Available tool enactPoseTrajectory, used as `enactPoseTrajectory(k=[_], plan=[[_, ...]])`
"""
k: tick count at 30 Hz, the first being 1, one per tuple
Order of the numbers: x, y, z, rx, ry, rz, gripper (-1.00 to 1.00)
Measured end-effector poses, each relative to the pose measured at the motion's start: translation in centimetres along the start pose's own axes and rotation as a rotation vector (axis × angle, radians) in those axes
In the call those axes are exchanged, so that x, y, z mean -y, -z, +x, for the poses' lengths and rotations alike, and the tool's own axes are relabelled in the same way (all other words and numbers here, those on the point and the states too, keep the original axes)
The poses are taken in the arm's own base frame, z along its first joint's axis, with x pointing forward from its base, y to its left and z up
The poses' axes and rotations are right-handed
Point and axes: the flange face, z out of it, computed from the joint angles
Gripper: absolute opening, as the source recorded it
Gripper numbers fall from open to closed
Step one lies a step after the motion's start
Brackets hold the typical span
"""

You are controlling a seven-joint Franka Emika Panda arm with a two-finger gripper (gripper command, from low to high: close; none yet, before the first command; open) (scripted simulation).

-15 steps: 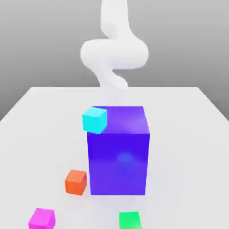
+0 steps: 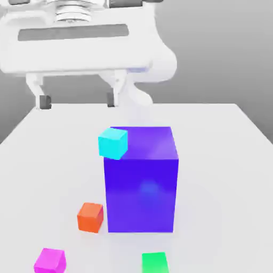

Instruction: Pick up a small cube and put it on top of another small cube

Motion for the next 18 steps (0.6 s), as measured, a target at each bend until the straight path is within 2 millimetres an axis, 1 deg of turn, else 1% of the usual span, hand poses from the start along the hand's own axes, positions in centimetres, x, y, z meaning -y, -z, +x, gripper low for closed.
enactPoseTrajectory(k=[4, 7, 10, 14, 18], plan=[[-3.2, -6.9, 1.2, 0.059, -0.028, -0.079, 0.00], [-5.8, -11.9, 1.3, 0.102, -0.042, -0.139, 0.00], [-8.7, -16.6, 1.0, 0.145, -0.052, -0.201, 0.00], [-13.1, -22.5, 0.3, 0.195, -0.067, -0.282, 0.00], [-15.2, -27.8, -0.9, 0.204, -0.068, -0.297, 0.00]])
